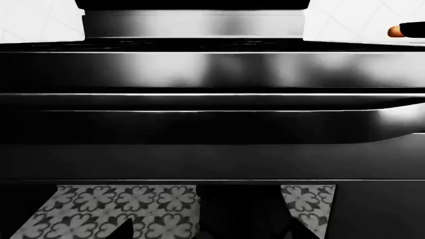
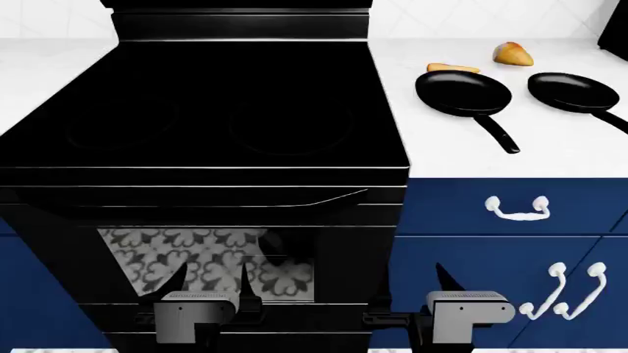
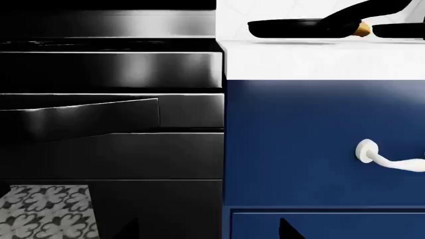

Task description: Place both pans onto different burners. Then place the carrot and the chicken breast on different pans.

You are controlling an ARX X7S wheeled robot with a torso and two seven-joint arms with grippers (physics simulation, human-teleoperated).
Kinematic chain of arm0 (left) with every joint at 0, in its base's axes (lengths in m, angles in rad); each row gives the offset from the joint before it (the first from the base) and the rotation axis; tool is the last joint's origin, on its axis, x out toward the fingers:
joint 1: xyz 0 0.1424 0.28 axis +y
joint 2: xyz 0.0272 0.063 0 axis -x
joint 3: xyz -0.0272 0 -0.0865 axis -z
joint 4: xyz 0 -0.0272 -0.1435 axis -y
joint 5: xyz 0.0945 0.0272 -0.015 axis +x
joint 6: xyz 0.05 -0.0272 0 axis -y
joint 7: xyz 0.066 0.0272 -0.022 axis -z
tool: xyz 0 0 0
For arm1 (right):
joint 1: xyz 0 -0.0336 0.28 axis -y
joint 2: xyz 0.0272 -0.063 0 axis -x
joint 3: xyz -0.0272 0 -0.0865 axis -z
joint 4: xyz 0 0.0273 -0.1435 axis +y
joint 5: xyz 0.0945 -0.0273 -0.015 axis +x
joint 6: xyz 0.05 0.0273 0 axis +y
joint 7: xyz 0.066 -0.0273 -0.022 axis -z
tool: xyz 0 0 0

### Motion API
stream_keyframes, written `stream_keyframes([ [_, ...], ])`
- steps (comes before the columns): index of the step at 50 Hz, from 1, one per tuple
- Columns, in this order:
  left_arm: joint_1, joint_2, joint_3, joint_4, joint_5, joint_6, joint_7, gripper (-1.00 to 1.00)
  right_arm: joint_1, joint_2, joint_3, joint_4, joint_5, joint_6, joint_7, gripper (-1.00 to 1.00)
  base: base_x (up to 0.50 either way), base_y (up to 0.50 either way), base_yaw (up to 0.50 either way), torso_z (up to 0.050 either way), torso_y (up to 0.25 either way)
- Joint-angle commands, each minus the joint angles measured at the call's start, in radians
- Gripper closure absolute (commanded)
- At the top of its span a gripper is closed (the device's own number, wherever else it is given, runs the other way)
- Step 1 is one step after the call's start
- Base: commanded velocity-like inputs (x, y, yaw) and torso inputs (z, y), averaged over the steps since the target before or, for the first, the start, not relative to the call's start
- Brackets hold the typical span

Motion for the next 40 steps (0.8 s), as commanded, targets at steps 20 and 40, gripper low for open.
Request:
stream_keyframes([
  [20, -0.007, -0.062, 0.076, -0.013, -0.059, -0.013, -0.056, -1.00, 0.003, 0.060, -0.073, 0.006, 0.087, 0.005, 0.049, -1.00, 0.00, -0.26, 0.00, 0.000, 0.000],
  [40, -0.017, -0.085, 0.104, -0.030, -0.083, -0.022, -0.086, -1.00, 0.012, 0.082, -0.098, 0.022, 0.110, -0.008, 0.084, -1.00, 0.00, -0.50, 0.00, 0.000, 0.000],
])
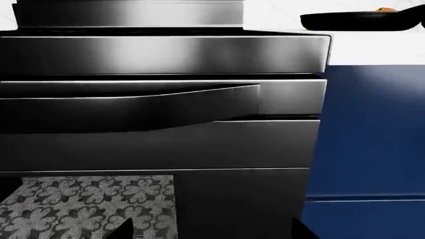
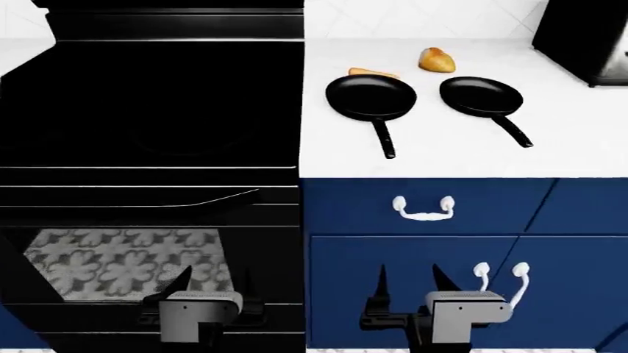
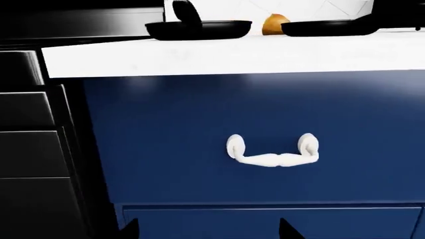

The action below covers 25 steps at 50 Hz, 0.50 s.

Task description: Place both pans onto different burners. Then place the carrot and the chicken breast on different pans.

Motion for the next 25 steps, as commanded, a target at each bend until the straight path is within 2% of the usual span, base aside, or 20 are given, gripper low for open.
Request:
stream_keyframes([
  [1, -0.006, -0.013, 0.017, -0.013, -0.010, -0.002, -0.019, -1.00, 0.004, 0.014, -0.014, 0.007, 0.015, -0.005, 0.020, -1.00, 0.00, -0.50, 0.00, 0.000, 0.000],
  [25, -0.013, -0.036, 0.044, -0.022, -0.043, -0.005, -0.046, -1.00, 0.007, 0.038, -0.045, 0.012, 0.034, -0.011, 0.052, -1.00, 0.00, -0.50, 0.00, 0.000, 0.000],
])
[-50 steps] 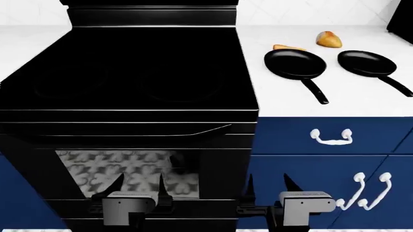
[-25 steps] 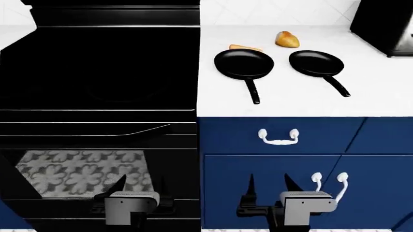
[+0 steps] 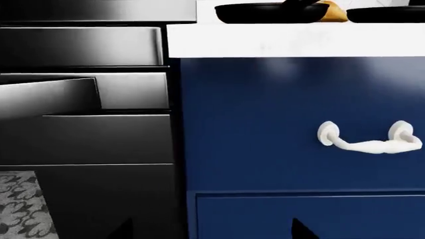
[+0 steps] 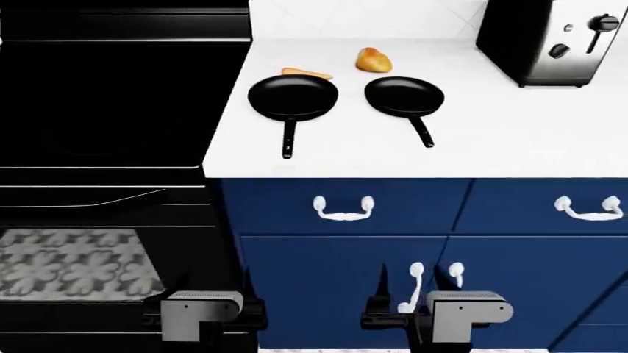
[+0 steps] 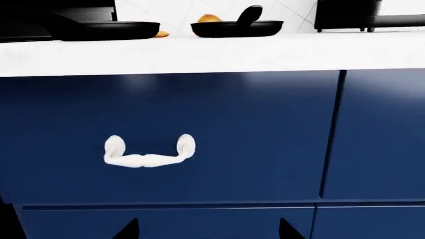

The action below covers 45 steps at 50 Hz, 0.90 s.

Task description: Place both pans onto different burners. Then place the carrot and the chicken breast on different pans.

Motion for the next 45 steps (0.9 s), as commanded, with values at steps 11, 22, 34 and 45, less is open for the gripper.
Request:
stream_keyframes([
  [11, -0.010, -0.019, 0.025, -0.012, -0.025, -0.017, -0.016, -1.00, 0.002, 0.019, -0.034, 0.002, 0.004, -0.008, 0.027, -1.00, 0.00, -0.40, 0.00, 0.000, 0.000],
  [22, -0.008, -0.032, 0.043, 0.026, -0.035, -0.059, -0.022, -1.00, 0.004, 0.030, -0.045, -0.016, 0.014, 0.009, 0.037, -1.00, 0.00, 0.00, 0.00, 0.021, 0.000],
  [34, -0.036, -0.092, 0.042, 0.511, -0.139, -0.582, -0.073, -1.00, -0.008, 0.105, -0.077, -0.462, -0.002, 0.378, 0.088, -1.00, 0.00, 0.00, 0.00, 0.050, 0.000],
  [45, -0.182, -0.130, -0.075, 0.803, -0.357, -1.123, -0.092, -1.00, 0.113, 0.152, -0.013, -0.946, 0.170, 1.021, 0.070, -1.00, 0.00, 0.00, 0.00, 0.050, 0.000],
])
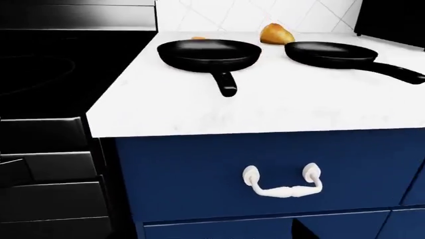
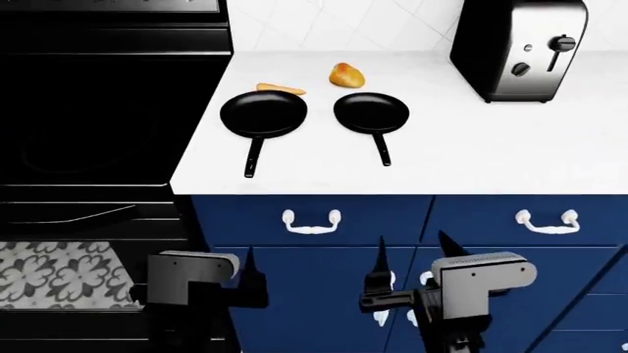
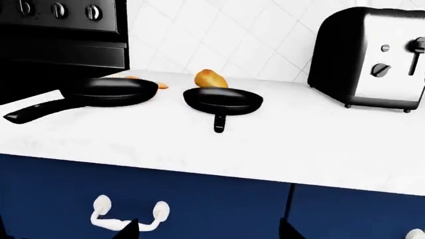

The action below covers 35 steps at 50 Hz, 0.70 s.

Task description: Place both pans onto different burners. Then place the carrot and the chicken breast on different pans.

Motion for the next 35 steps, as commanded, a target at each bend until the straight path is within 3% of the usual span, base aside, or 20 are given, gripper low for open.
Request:
stream_keyframes([
  [1, -0.123, -0.033, -0.097, 0.310, -0.198, -0.522, -0.022, -1.00, 0.113, 0.037, 0.055, -0.429, 0.145, 0.563, -0.002, -1.00, 0.00, 0.00, 0.00, 0.050, 0.000],
  [4, -0.169, -0.018, -0.153, 0.363, -0.261, -0.659, -0.028, -1.00, 0.209, 0.018, 0.120, -0.522, 0.237, 0.781, -0.010, -1.00, 0.00, 0.00, 0.00, 0.050, 0.000],
  [9, -0.249, 0.029, -0.295, 0.443, -0.370, -0.885, -0.029, -1.00, 0.381, 0.078, 0.329, -0.524, 0.858, 0.992, 0.319, -1.00, 0.00, 0.00, 0.00, 0.050, 0.000],
  [12, -0.272, -0.022, -0.356, 0.414, -0.630, -0.895, -0.192, -1.00, 0.449, 0.092, 0.407, -0.476, 1.142, 1.058, 0.499, -1.00, 0.00, 0.00, 0.00, 0.050, 0.000],
  [16, -0.322, -0.084, -0.401, 0.361, -0.943, -0.892, -0.425, -1.00, 0.523, 0.165, 0.378, -0.396, 1.443, 1.021, 0.750, -1.00, 0.00, 0.00, 0.00, 0.050, 0.000],
  [22, -0.355, -0.121, -0.401, 0.328, -1.076, -0.860, -0.532, -1.00, 0.599, 0.272, 0.301, -0.348, 1.615, 0.953, 0.928, -1.00, 0.00, 0.00, 0.00, 0.012, 0.000],
  [29, -0.439, -0.127, -0.430, 0.266, -1.265, -0.830, -0.681, -1.00, 0.617, 0.298, 0.287, -0.327, 1.648, 0.914, 0.961, -1.00, 0.00, 0.00, 0.00, 0.000, 0.000],
  [35, -0.453, -0.142, -0.422, 0.256, -1.320, -0.801, -0.729, -1.00, 0.623, 0.312, 0.292, -0.314, 1.659, 0.890, 0.967, -1.00, 0.00, 0.00, 0.00, 0.000, 0.000],
])
